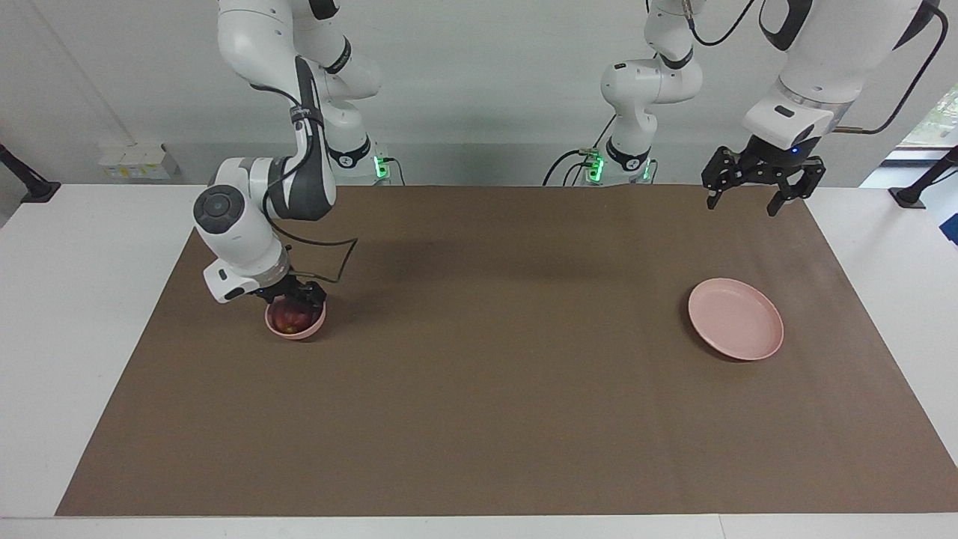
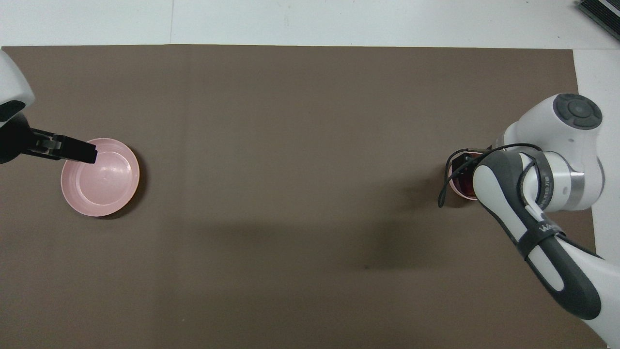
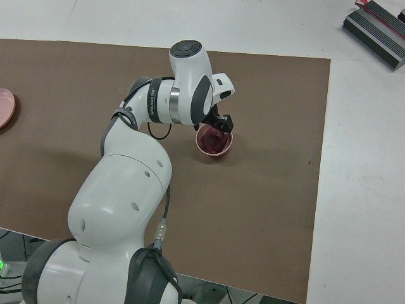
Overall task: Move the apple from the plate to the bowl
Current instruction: 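Lower the apple into the pink bowl with the right gripper, then open the right gripper and withdraw it from the bowl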
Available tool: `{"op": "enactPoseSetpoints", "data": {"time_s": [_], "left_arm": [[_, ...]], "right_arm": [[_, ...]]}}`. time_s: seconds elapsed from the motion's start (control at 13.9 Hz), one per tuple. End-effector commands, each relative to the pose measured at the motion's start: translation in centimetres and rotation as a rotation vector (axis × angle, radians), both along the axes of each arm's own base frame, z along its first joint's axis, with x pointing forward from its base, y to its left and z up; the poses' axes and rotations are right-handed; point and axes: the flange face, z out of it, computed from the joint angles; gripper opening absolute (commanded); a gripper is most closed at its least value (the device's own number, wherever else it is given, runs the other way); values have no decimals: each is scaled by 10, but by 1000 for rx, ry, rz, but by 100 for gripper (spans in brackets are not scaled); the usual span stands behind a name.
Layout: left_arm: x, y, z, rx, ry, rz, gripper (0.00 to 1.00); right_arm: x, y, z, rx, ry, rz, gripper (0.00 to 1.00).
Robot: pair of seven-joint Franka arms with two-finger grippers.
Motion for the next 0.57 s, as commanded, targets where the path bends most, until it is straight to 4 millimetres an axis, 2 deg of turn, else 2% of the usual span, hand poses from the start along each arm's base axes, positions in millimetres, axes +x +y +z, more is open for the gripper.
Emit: {"op": "enactPoseSetpoints", "data": {"time_s": [0.0, 0.22, 0.5], "left_arm": [[-5, 3, 8, 11, 13, -12, 100], [-5, 2, 8, 9, 14, -13, 100], [-5, 2, 8, 4, 8, -11, 100]], "right_arm": [[-7, 1, 75, 6, -54, -1, 100], [-32, -2, 144, 1, -115, 30, 100], [-68, -3, 239, 9, -68, 36, 100]]}}
